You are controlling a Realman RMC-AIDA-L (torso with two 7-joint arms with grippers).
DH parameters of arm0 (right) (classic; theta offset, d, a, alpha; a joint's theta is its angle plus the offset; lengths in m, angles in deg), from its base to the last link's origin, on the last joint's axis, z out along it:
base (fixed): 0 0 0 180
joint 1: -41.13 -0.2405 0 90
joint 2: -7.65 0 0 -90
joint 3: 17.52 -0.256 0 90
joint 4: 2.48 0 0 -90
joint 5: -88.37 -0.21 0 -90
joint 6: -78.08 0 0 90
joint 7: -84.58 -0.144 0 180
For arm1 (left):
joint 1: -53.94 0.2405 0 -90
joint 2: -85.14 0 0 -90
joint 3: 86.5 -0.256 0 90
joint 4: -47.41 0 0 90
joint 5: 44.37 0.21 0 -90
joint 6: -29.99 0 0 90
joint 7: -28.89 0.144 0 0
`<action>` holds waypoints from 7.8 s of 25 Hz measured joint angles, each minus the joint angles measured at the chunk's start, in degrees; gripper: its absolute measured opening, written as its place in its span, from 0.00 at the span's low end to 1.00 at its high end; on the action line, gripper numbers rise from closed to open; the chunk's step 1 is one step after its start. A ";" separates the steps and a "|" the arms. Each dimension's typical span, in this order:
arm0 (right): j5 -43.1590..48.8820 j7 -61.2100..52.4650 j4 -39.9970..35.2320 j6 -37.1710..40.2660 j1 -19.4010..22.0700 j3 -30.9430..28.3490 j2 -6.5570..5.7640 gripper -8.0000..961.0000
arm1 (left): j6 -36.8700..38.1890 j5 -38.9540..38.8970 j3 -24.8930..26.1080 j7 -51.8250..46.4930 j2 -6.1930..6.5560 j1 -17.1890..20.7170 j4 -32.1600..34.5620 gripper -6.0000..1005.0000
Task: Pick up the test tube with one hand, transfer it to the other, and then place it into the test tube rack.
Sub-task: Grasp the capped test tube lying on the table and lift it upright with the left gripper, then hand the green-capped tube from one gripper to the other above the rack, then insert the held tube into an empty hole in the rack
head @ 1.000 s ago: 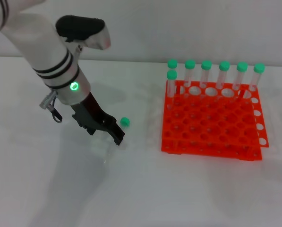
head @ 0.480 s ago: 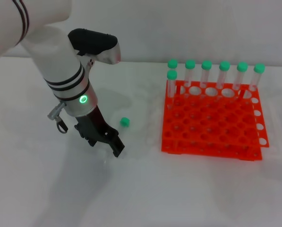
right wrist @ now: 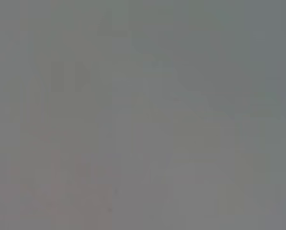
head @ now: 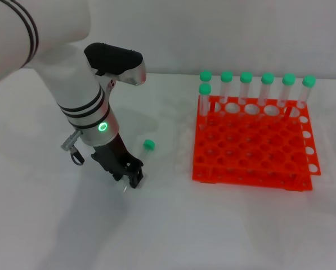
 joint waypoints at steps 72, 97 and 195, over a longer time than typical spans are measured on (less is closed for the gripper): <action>42.14 -60.53 -29.12 -27.64 2.09 18.46 -6.57 0.88 | 1.75 -87.51 0.35 122.34 -1.24 34.72 30.14 0.20; 43.43 -58.71 -29.42 -26.36 -1.57 18.60 -1.92 0.62 | 0.47 -87.54 0.61 122.16 -1.21 34.54 29.85 0.20; 33.72 -30.17 -1.54 7.27 -21.60 12.53 0.37 0.24 | 8.39 -107.31 21.63 144.62 -1.16 64.72 31.47 0.88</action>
